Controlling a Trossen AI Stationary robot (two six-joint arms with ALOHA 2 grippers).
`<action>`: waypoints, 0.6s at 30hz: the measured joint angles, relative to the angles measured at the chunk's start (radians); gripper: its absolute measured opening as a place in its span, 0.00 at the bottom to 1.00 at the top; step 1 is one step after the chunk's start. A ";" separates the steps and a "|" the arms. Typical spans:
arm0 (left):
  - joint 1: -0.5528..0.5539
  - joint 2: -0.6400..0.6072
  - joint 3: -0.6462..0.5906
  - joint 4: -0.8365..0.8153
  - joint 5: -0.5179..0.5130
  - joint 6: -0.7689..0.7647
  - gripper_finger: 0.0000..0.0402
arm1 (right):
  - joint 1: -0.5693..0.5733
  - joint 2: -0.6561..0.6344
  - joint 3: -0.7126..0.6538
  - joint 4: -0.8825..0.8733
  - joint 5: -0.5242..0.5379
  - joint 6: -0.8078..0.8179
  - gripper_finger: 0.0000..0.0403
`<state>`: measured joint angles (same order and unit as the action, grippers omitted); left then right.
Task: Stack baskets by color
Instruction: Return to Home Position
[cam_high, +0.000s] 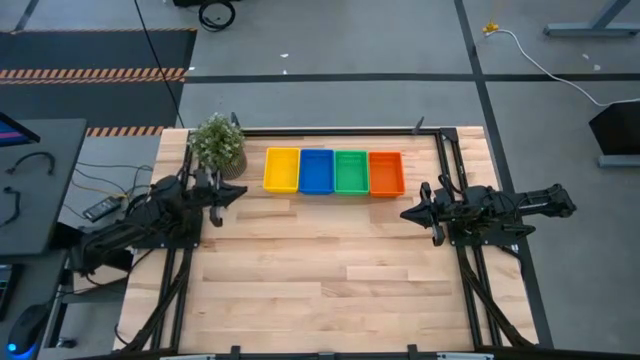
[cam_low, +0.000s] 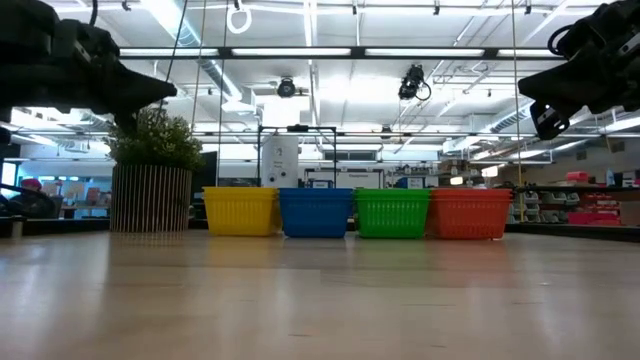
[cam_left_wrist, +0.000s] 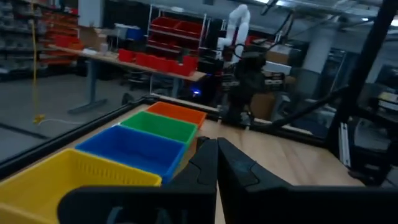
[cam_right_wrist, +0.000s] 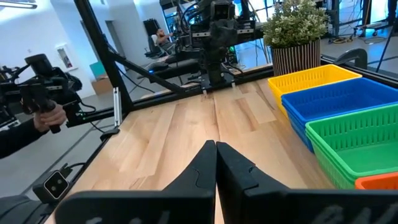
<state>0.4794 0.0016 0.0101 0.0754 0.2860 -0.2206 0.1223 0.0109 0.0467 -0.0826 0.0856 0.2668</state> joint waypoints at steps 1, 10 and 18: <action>-0.014 -0.001 0.000 -0.001 -0.017 0.011 0.01 | 0.000 0.000 0.000 0.000 0.000 0.000 0.02; -0.261 0.016 -0.002 -0.045 -0.326 0.063 0.01 | 0.000 0.000 0.000 0.002 0.000 0.000 0.02; -0.413 0.026 -0.002 -0.037 -0.432 0.210 0.01 | 0.000 0.000 0.000 0.003 0.000 0.000 0.02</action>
<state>0.0661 0.0280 0.0082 0.0385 -0.1463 -0.0110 0.1223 0.0109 0.0467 -0.0798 0.0856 0.2665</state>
